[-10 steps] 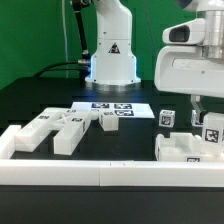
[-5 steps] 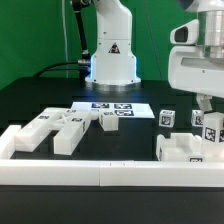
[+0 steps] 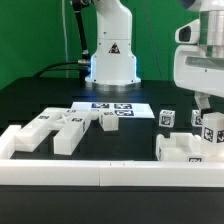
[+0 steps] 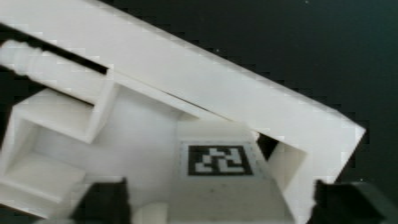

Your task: Assemble chair

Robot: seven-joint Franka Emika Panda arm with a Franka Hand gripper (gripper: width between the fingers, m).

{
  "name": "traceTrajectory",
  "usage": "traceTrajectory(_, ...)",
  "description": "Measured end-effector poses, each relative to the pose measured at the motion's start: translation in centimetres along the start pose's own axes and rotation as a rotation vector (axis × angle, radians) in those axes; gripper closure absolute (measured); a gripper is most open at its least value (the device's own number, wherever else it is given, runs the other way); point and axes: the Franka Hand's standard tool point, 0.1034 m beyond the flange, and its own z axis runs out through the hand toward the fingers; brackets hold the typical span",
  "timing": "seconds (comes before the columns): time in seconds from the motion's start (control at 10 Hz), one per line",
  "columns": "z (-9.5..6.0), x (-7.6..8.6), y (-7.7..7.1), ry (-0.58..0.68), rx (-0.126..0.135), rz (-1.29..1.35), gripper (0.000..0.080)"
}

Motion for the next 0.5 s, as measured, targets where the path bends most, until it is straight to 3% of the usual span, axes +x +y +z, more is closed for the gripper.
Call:
traceTrajectory(0.1,-0.06,-0.04,-0.01,-0.004,-0.006,-0.113,0.0188)
traceTrajectory(0.5,-0.24,0.33,-0.13,-0.006,-0.005,-0.48,0.015)
